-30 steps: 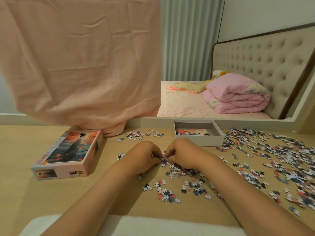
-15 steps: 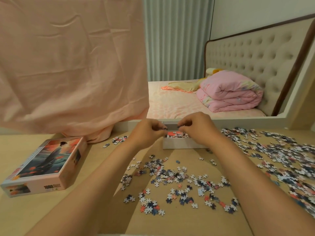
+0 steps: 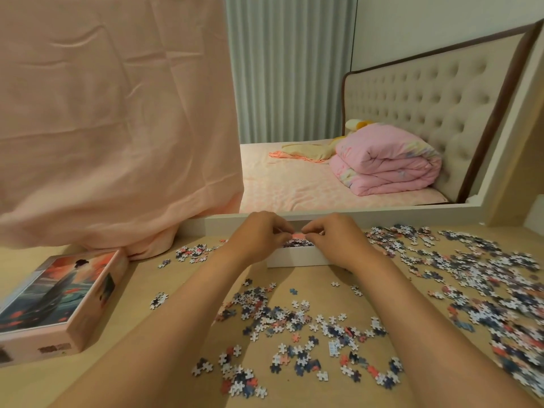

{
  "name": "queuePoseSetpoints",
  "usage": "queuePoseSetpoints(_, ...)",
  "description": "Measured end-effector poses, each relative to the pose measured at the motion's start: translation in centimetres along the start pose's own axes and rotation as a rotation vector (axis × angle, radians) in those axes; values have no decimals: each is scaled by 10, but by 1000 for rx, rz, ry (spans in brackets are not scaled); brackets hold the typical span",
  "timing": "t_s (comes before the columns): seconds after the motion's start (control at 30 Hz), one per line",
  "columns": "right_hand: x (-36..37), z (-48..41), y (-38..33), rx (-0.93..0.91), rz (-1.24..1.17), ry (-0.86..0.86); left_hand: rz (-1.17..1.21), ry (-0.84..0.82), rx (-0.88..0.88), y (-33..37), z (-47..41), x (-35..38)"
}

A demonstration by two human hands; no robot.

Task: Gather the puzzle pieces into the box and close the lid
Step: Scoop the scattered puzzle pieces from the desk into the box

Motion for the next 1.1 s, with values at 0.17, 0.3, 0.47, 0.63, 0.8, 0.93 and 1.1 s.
queuePoseSetpoints(0.17, -1, 8, -28, -85, 15, 25, -24, 8, 15, -4, 11, -9)
queuePoseSetpoints(0.3, 1, 15, -36, -104, 55, 4, -86, -65, -27, -9, 14, -12)
queuePoseSetpoints(0.47, 8, 21, -43, -130, 27, -62, -62, -13, -60, -11, 32, -32)
queuePoseSetpoints(0.63, 38, 38, -67, -208, 57, -319, -135, -284, -181, -23, 80, -42)
queuePoseSetpoints(0.8, 74, 54, -76, -337, 307, -524, -292, -643, -248, -20, 124, -30)
queuePoseSetpoints(0.93, 68, 61, -77, -333, 344, -585, -218, -554, -204, -19, 131, -33)
queuePoseSetpoints(1.1, 44, 62, -77, -235, 281, -548, -223, -522, -248, -22, 141, -39)
Point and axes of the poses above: each hand's wrist, its own z-axis away from the middle knuckle, its own x-axis out of the palm, y = z × x, the point moved 4 cm from there along -z, towards the middle knuckle, and after that the axes turned 7 degrees about x, right-handed, at the moved point
